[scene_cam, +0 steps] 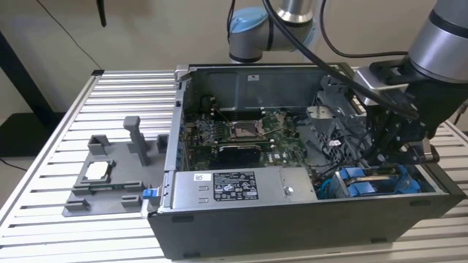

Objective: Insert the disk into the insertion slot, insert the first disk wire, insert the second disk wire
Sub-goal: 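Insert the second disk wire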

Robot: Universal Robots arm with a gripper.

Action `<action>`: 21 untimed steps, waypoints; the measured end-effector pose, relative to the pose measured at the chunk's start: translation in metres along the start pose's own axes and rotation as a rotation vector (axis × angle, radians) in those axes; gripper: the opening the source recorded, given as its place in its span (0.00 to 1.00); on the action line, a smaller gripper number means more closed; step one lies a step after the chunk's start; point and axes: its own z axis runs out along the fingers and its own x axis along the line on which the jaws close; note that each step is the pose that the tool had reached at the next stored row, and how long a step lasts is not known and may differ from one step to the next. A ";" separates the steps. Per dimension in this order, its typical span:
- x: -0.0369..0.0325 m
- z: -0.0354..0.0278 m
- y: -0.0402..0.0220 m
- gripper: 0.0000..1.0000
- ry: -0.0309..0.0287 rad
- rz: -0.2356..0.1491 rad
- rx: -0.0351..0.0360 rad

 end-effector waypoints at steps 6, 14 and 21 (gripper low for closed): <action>0.0019 0.0031 -0.0024 0.16 0.0004 0.004 0.0003; 0.0032 0.0059 -0.0024 0.16 0.0027 0.011 0.0009; 0.0038 0.0101 -0.0022 0.16 0.0054 0.020 0.0015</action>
